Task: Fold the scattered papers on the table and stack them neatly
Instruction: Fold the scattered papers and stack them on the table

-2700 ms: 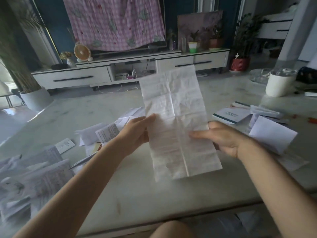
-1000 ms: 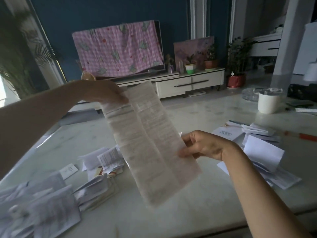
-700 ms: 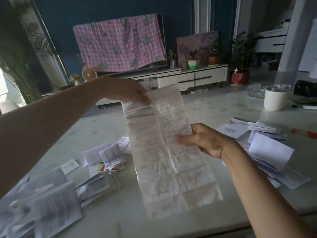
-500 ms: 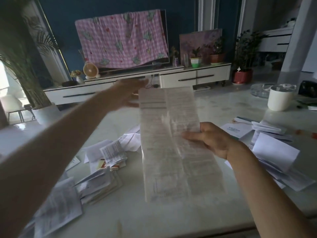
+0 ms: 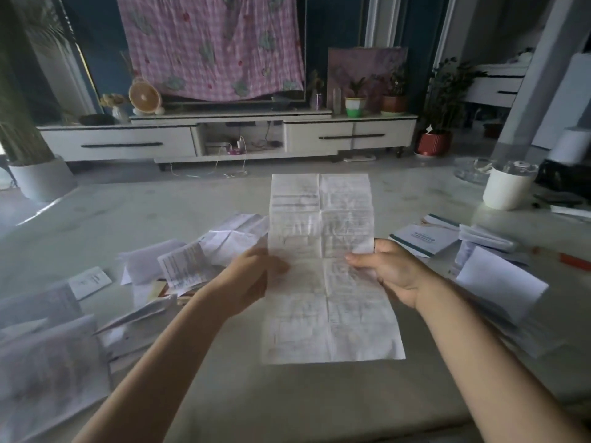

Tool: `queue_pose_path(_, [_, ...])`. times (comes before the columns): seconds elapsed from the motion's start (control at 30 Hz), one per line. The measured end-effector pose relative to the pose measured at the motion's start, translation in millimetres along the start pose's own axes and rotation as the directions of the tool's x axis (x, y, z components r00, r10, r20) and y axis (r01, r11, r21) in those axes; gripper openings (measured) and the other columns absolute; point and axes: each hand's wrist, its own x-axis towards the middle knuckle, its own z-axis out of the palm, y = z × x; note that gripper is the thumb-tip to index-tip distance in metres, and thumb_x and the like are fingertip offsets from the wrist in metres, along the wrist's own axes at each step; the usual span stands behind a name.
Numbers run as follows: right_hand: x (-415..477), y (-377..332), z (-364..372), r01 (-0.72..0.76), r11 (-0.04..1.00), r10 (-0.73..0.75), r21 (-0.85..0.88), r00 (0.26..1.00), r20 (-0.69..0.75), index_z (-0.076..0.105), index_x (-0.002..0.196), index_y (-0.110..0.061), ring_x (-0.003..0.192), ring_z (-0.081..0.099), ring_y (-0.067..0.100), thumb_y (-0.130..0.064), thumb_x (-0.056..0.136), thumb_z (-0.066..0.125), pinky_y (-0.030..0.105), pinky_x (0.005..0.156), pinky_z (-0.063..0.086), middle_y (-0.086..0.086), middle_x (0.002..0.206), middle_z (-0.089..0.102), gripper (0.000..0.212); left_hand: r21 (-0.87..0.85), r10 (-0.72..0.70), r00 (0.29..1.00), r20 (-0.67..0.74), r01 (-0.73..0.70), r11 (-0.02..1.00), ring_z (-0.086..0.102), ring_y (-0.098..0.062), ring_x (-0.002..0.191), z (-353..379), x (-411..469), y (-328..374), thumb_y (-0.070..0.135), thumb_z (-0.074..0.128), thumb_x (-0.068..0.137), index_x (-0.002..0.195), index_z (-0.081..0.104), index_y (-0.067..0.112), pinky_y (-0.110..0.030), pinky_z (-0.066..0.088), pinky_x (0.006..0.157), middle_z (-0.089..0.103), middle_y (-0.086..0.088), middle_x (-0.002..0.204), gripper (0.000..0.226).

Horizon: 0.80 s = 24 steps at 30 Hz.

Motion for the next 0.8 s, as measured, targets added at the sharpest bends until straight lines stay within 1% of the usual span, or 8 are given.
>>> queue_pose_path(0.13, [4.7,3.2,-2.8,-0.033,0.999,0.033,0.022,0.999,0.029,0.065,0.096,0.002,0.076,0.069,0.016,0.013,0.085,0.050,0.022,0.068,0.057,0.009,0.088,0.071,0.022,-0.103,0.005,1.000,0.012,-0.004,0.995,0.070,-0.016,0.073,-10.4,8.9,-12.5,-0.008,0.041,0.089,0.091,0.068,0.007,-0.026,0.058,0.066,0.073,-0.007,0.084,0.031])
queue_pose_path(0.27, [9.6,3.2,-0.3,0.021,0.999,-0.020,-0.027,0.999,0.032,0.070,0.068,-0.007,0.062,0.067,0.014,0.016,0.087,0.043,0.019,0.056,0.054,0.003,0.068,0.071,0.040,-0.150,0.050,0.993,-0.104,-0.066,0.987,0.064,-0.004,0.072,-21.4,17.3,-17.1,0.003,0.042,0.094,0.083,0.069,0.021,-0.012,0.050,0.064,0.070,0.011,0.072,0.034])
queue_pose_path(0.37, [15.4,3.7,7.3,0.066,0.994,-0.067,-0.082,0.998,-0.016,0.071,0.067,-0.004,0.065,0.069,0.019,0.016,0.080,0.052,0.029,0.067,0.058,0.006,0.077,0.073,0.031,-0.258,-0.025,0.999,-0.024,0.018,0.966,0.059,-0.023,0.074,-24.9,22.4,-17.8,0.029,0.045,0.094,0.091,0.064,-0.002,-0.024,0.048,0.067,0.066,-0.009,0.077,0.037])
queue_pose_path(0.43, [19.7,4.2,9.2,0.109,0.983,-0.123,-0.144,0.988,-0.090,0.073,0.066,-0.007,0.073,0.069,0.023,0.015,0.078,0.056,0.034,0.074,0.057,0.006,0.084,0.073,0.030,-0.141,-0.060,0.995,0.074,0.070,0.988,0.065,-0.023,0.081,-24.6,21.6,-16.8,0.030,0.053,0.090,0.099,0.065,-0.002,-0.027,0.052,0.070,0.068,-0.011,0.091,0.036])
queue_pose_path(0.53, [20.9,1.4,9.5,0.131,0.973,-0.155,-0.191,0.981,-0.118,0.072,0.083,-0.007,0.077,0.067,0.024,0.010,0.081,0.057,0.033,0.074,0.056,0.008,0.089,0.073,0.023,0.015,-0.086,0.982,0.169,0.084,0.996,0.070,-0.016,0.075,-29.5,18.1,-20.9,0.009,0.058,0.085,0.091,0.069,0.005,-0.022,0.056,0.064,0.073,-0.006,0.088,0.013])
queue_pose_path(0.67, [24.8,-1.9,2.7,0.028,0.998,-0.024,0.059,0.998,-0.059,0.063,0.105,-0.013,0.074,0.065,0.016,-0.018,0.093,0.041,0.026,0.065,0.051,0.003,0.081,0.070,0.026,-0.014,0.016,0.996,0.085,-0.015,1.000,0.068,-0.018,0.082,-34.3,21.4,-26.8,0.002,0.057,0.084,0.098,0.067,0.004,-0.026,0.055,0.073,0.071,-0.007,0.095,0.017])
queue_pose_path(0.73, [22.8,-2.4,0.1,-0.073,0.979,0.072,0.191,0.997,0.012,0.061,0.110,-0.008,0.074,0.065,0.019,-0.045,0.092,0.040,0.028,0.065,0.052,0.006,0.081,0.068,0.047,-0.060,0.072,0.996,0.050,-0.069,0.996,0.069,-0.017,0.083,-33.3,21.4,-25.5,0.000,0.054,0.087,0.100,0.065,0.005,-0.027,0.055,0.075,0.072,-0.005,0.094,0.018])
queue_pose_path(0.8, [20.2,-0.2,2.6,-0.121,0.988,0.112,0.100,0.989,0.095,0.061,0.116,-0.007,0.093,0.067,0.023,-0.058,0.079,0.049,0.034,0.078,0.054,0.009,0.100,0.070,0.064,-0.098,0.106,0.993,0.047,-0.101,0.990,0.070,-0.015,0.083,-33.0,19.7,-24.5,0.000,0.051,0.089,0.101,0.064,0.006,-0.026,0.057,0.074,0.073,-0.003,0.092,0.019])
